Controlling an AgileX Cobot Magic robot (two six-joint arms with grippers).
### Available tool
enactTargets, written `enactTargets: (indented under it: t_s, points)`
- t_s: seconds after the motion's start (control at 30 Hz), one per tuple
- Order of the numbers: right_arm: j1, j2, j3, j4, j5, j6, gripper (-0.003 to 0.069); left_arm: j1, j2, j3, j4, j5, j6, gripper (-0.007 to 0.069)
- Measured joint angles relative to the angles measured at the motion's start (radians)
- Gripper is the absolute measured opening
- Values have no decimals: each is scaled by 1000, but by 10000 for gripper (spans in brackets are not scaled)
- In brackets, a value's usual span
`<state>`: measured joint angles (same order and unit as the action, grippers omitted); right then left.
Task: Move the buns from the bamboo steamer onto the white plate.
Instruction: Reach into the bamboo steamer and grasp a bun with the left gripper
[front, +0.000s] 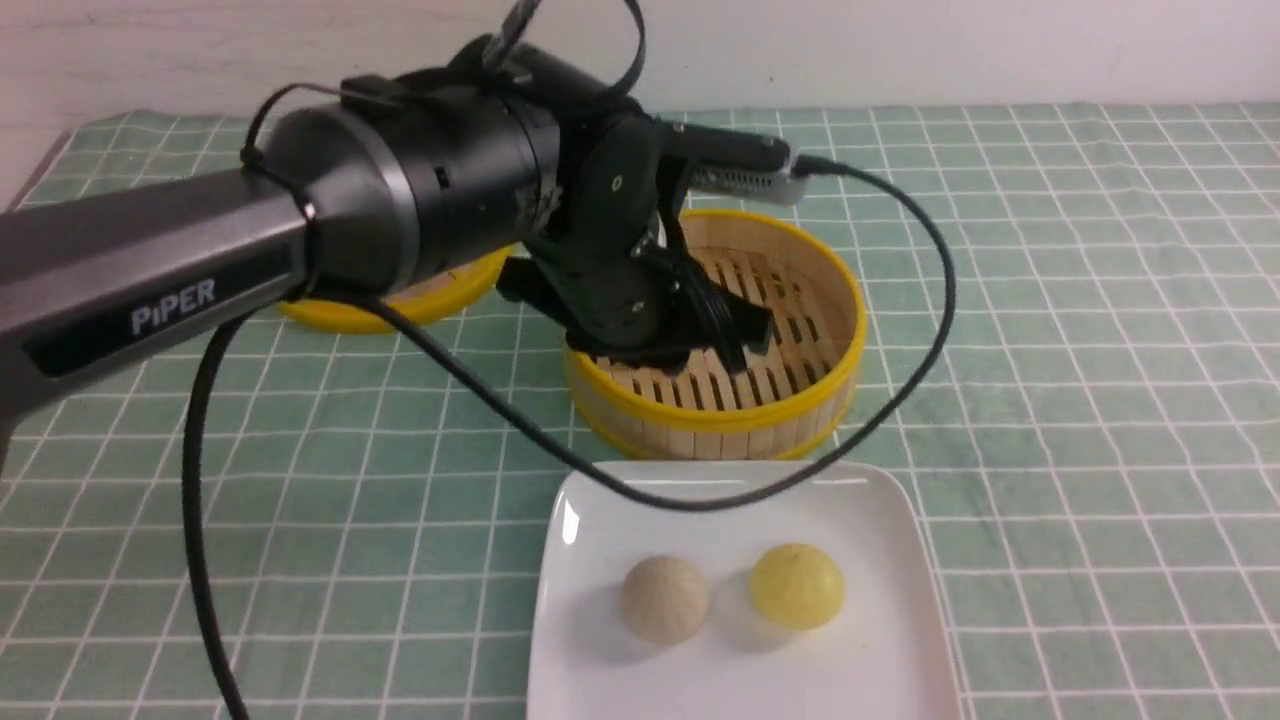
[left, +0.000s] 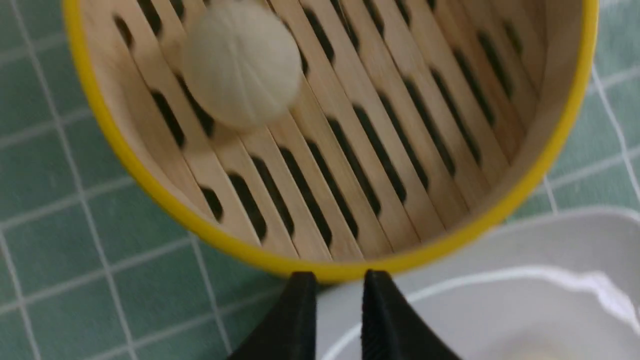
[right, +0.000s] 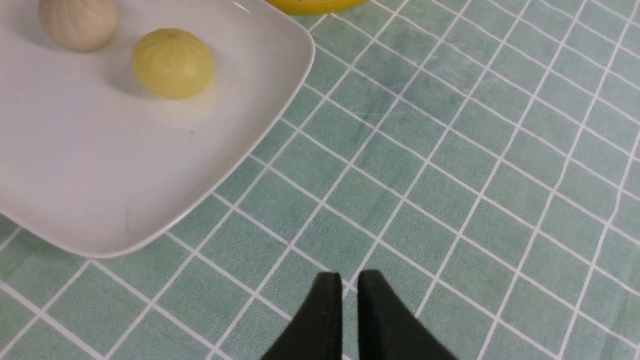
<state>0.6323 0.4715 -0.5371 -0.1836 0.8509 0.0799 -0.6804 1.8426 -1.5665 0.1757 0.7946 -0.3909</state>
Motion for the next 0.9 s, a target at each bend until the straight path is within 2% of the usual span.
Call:
enactTargets:
  t_s: [0.03,0.07,0.1,0.23,0.43,0.57,0.67,0.83,0.87,0.9]
  points:
    - [0,0,0,0,0,0,77,0,0,-6,3,1,-1,106]
    - [0,0,0,0,0,0,79,10,18,-59,18,11,0,43]
    - [0,0,0,0,0,0,80,16,27,-84,19,23,4,22]
    - [0,0,0,0,-7,0,83,70,87,-203,-16,126,18,1]
    - [0,0,0,0,-21,0,86,200,216,-346,-164,191,37,7]
    - [0,0,0,0,-23,0,91,226,271,-376,-261,129,52,39]
    - [0,0,0,0,-24,0,93,226,290,-382,-280,74,77,78]
    - [0,0,0,10,-28,0,97,223,323,-382,-277,4,98,197]
    - [0,0,0,15,-28,0,97,223,335,-382,-263,-23,118,252]
    - [0,0,0,15,-28,0,97,223,336,-382,-262,-26,120,258]
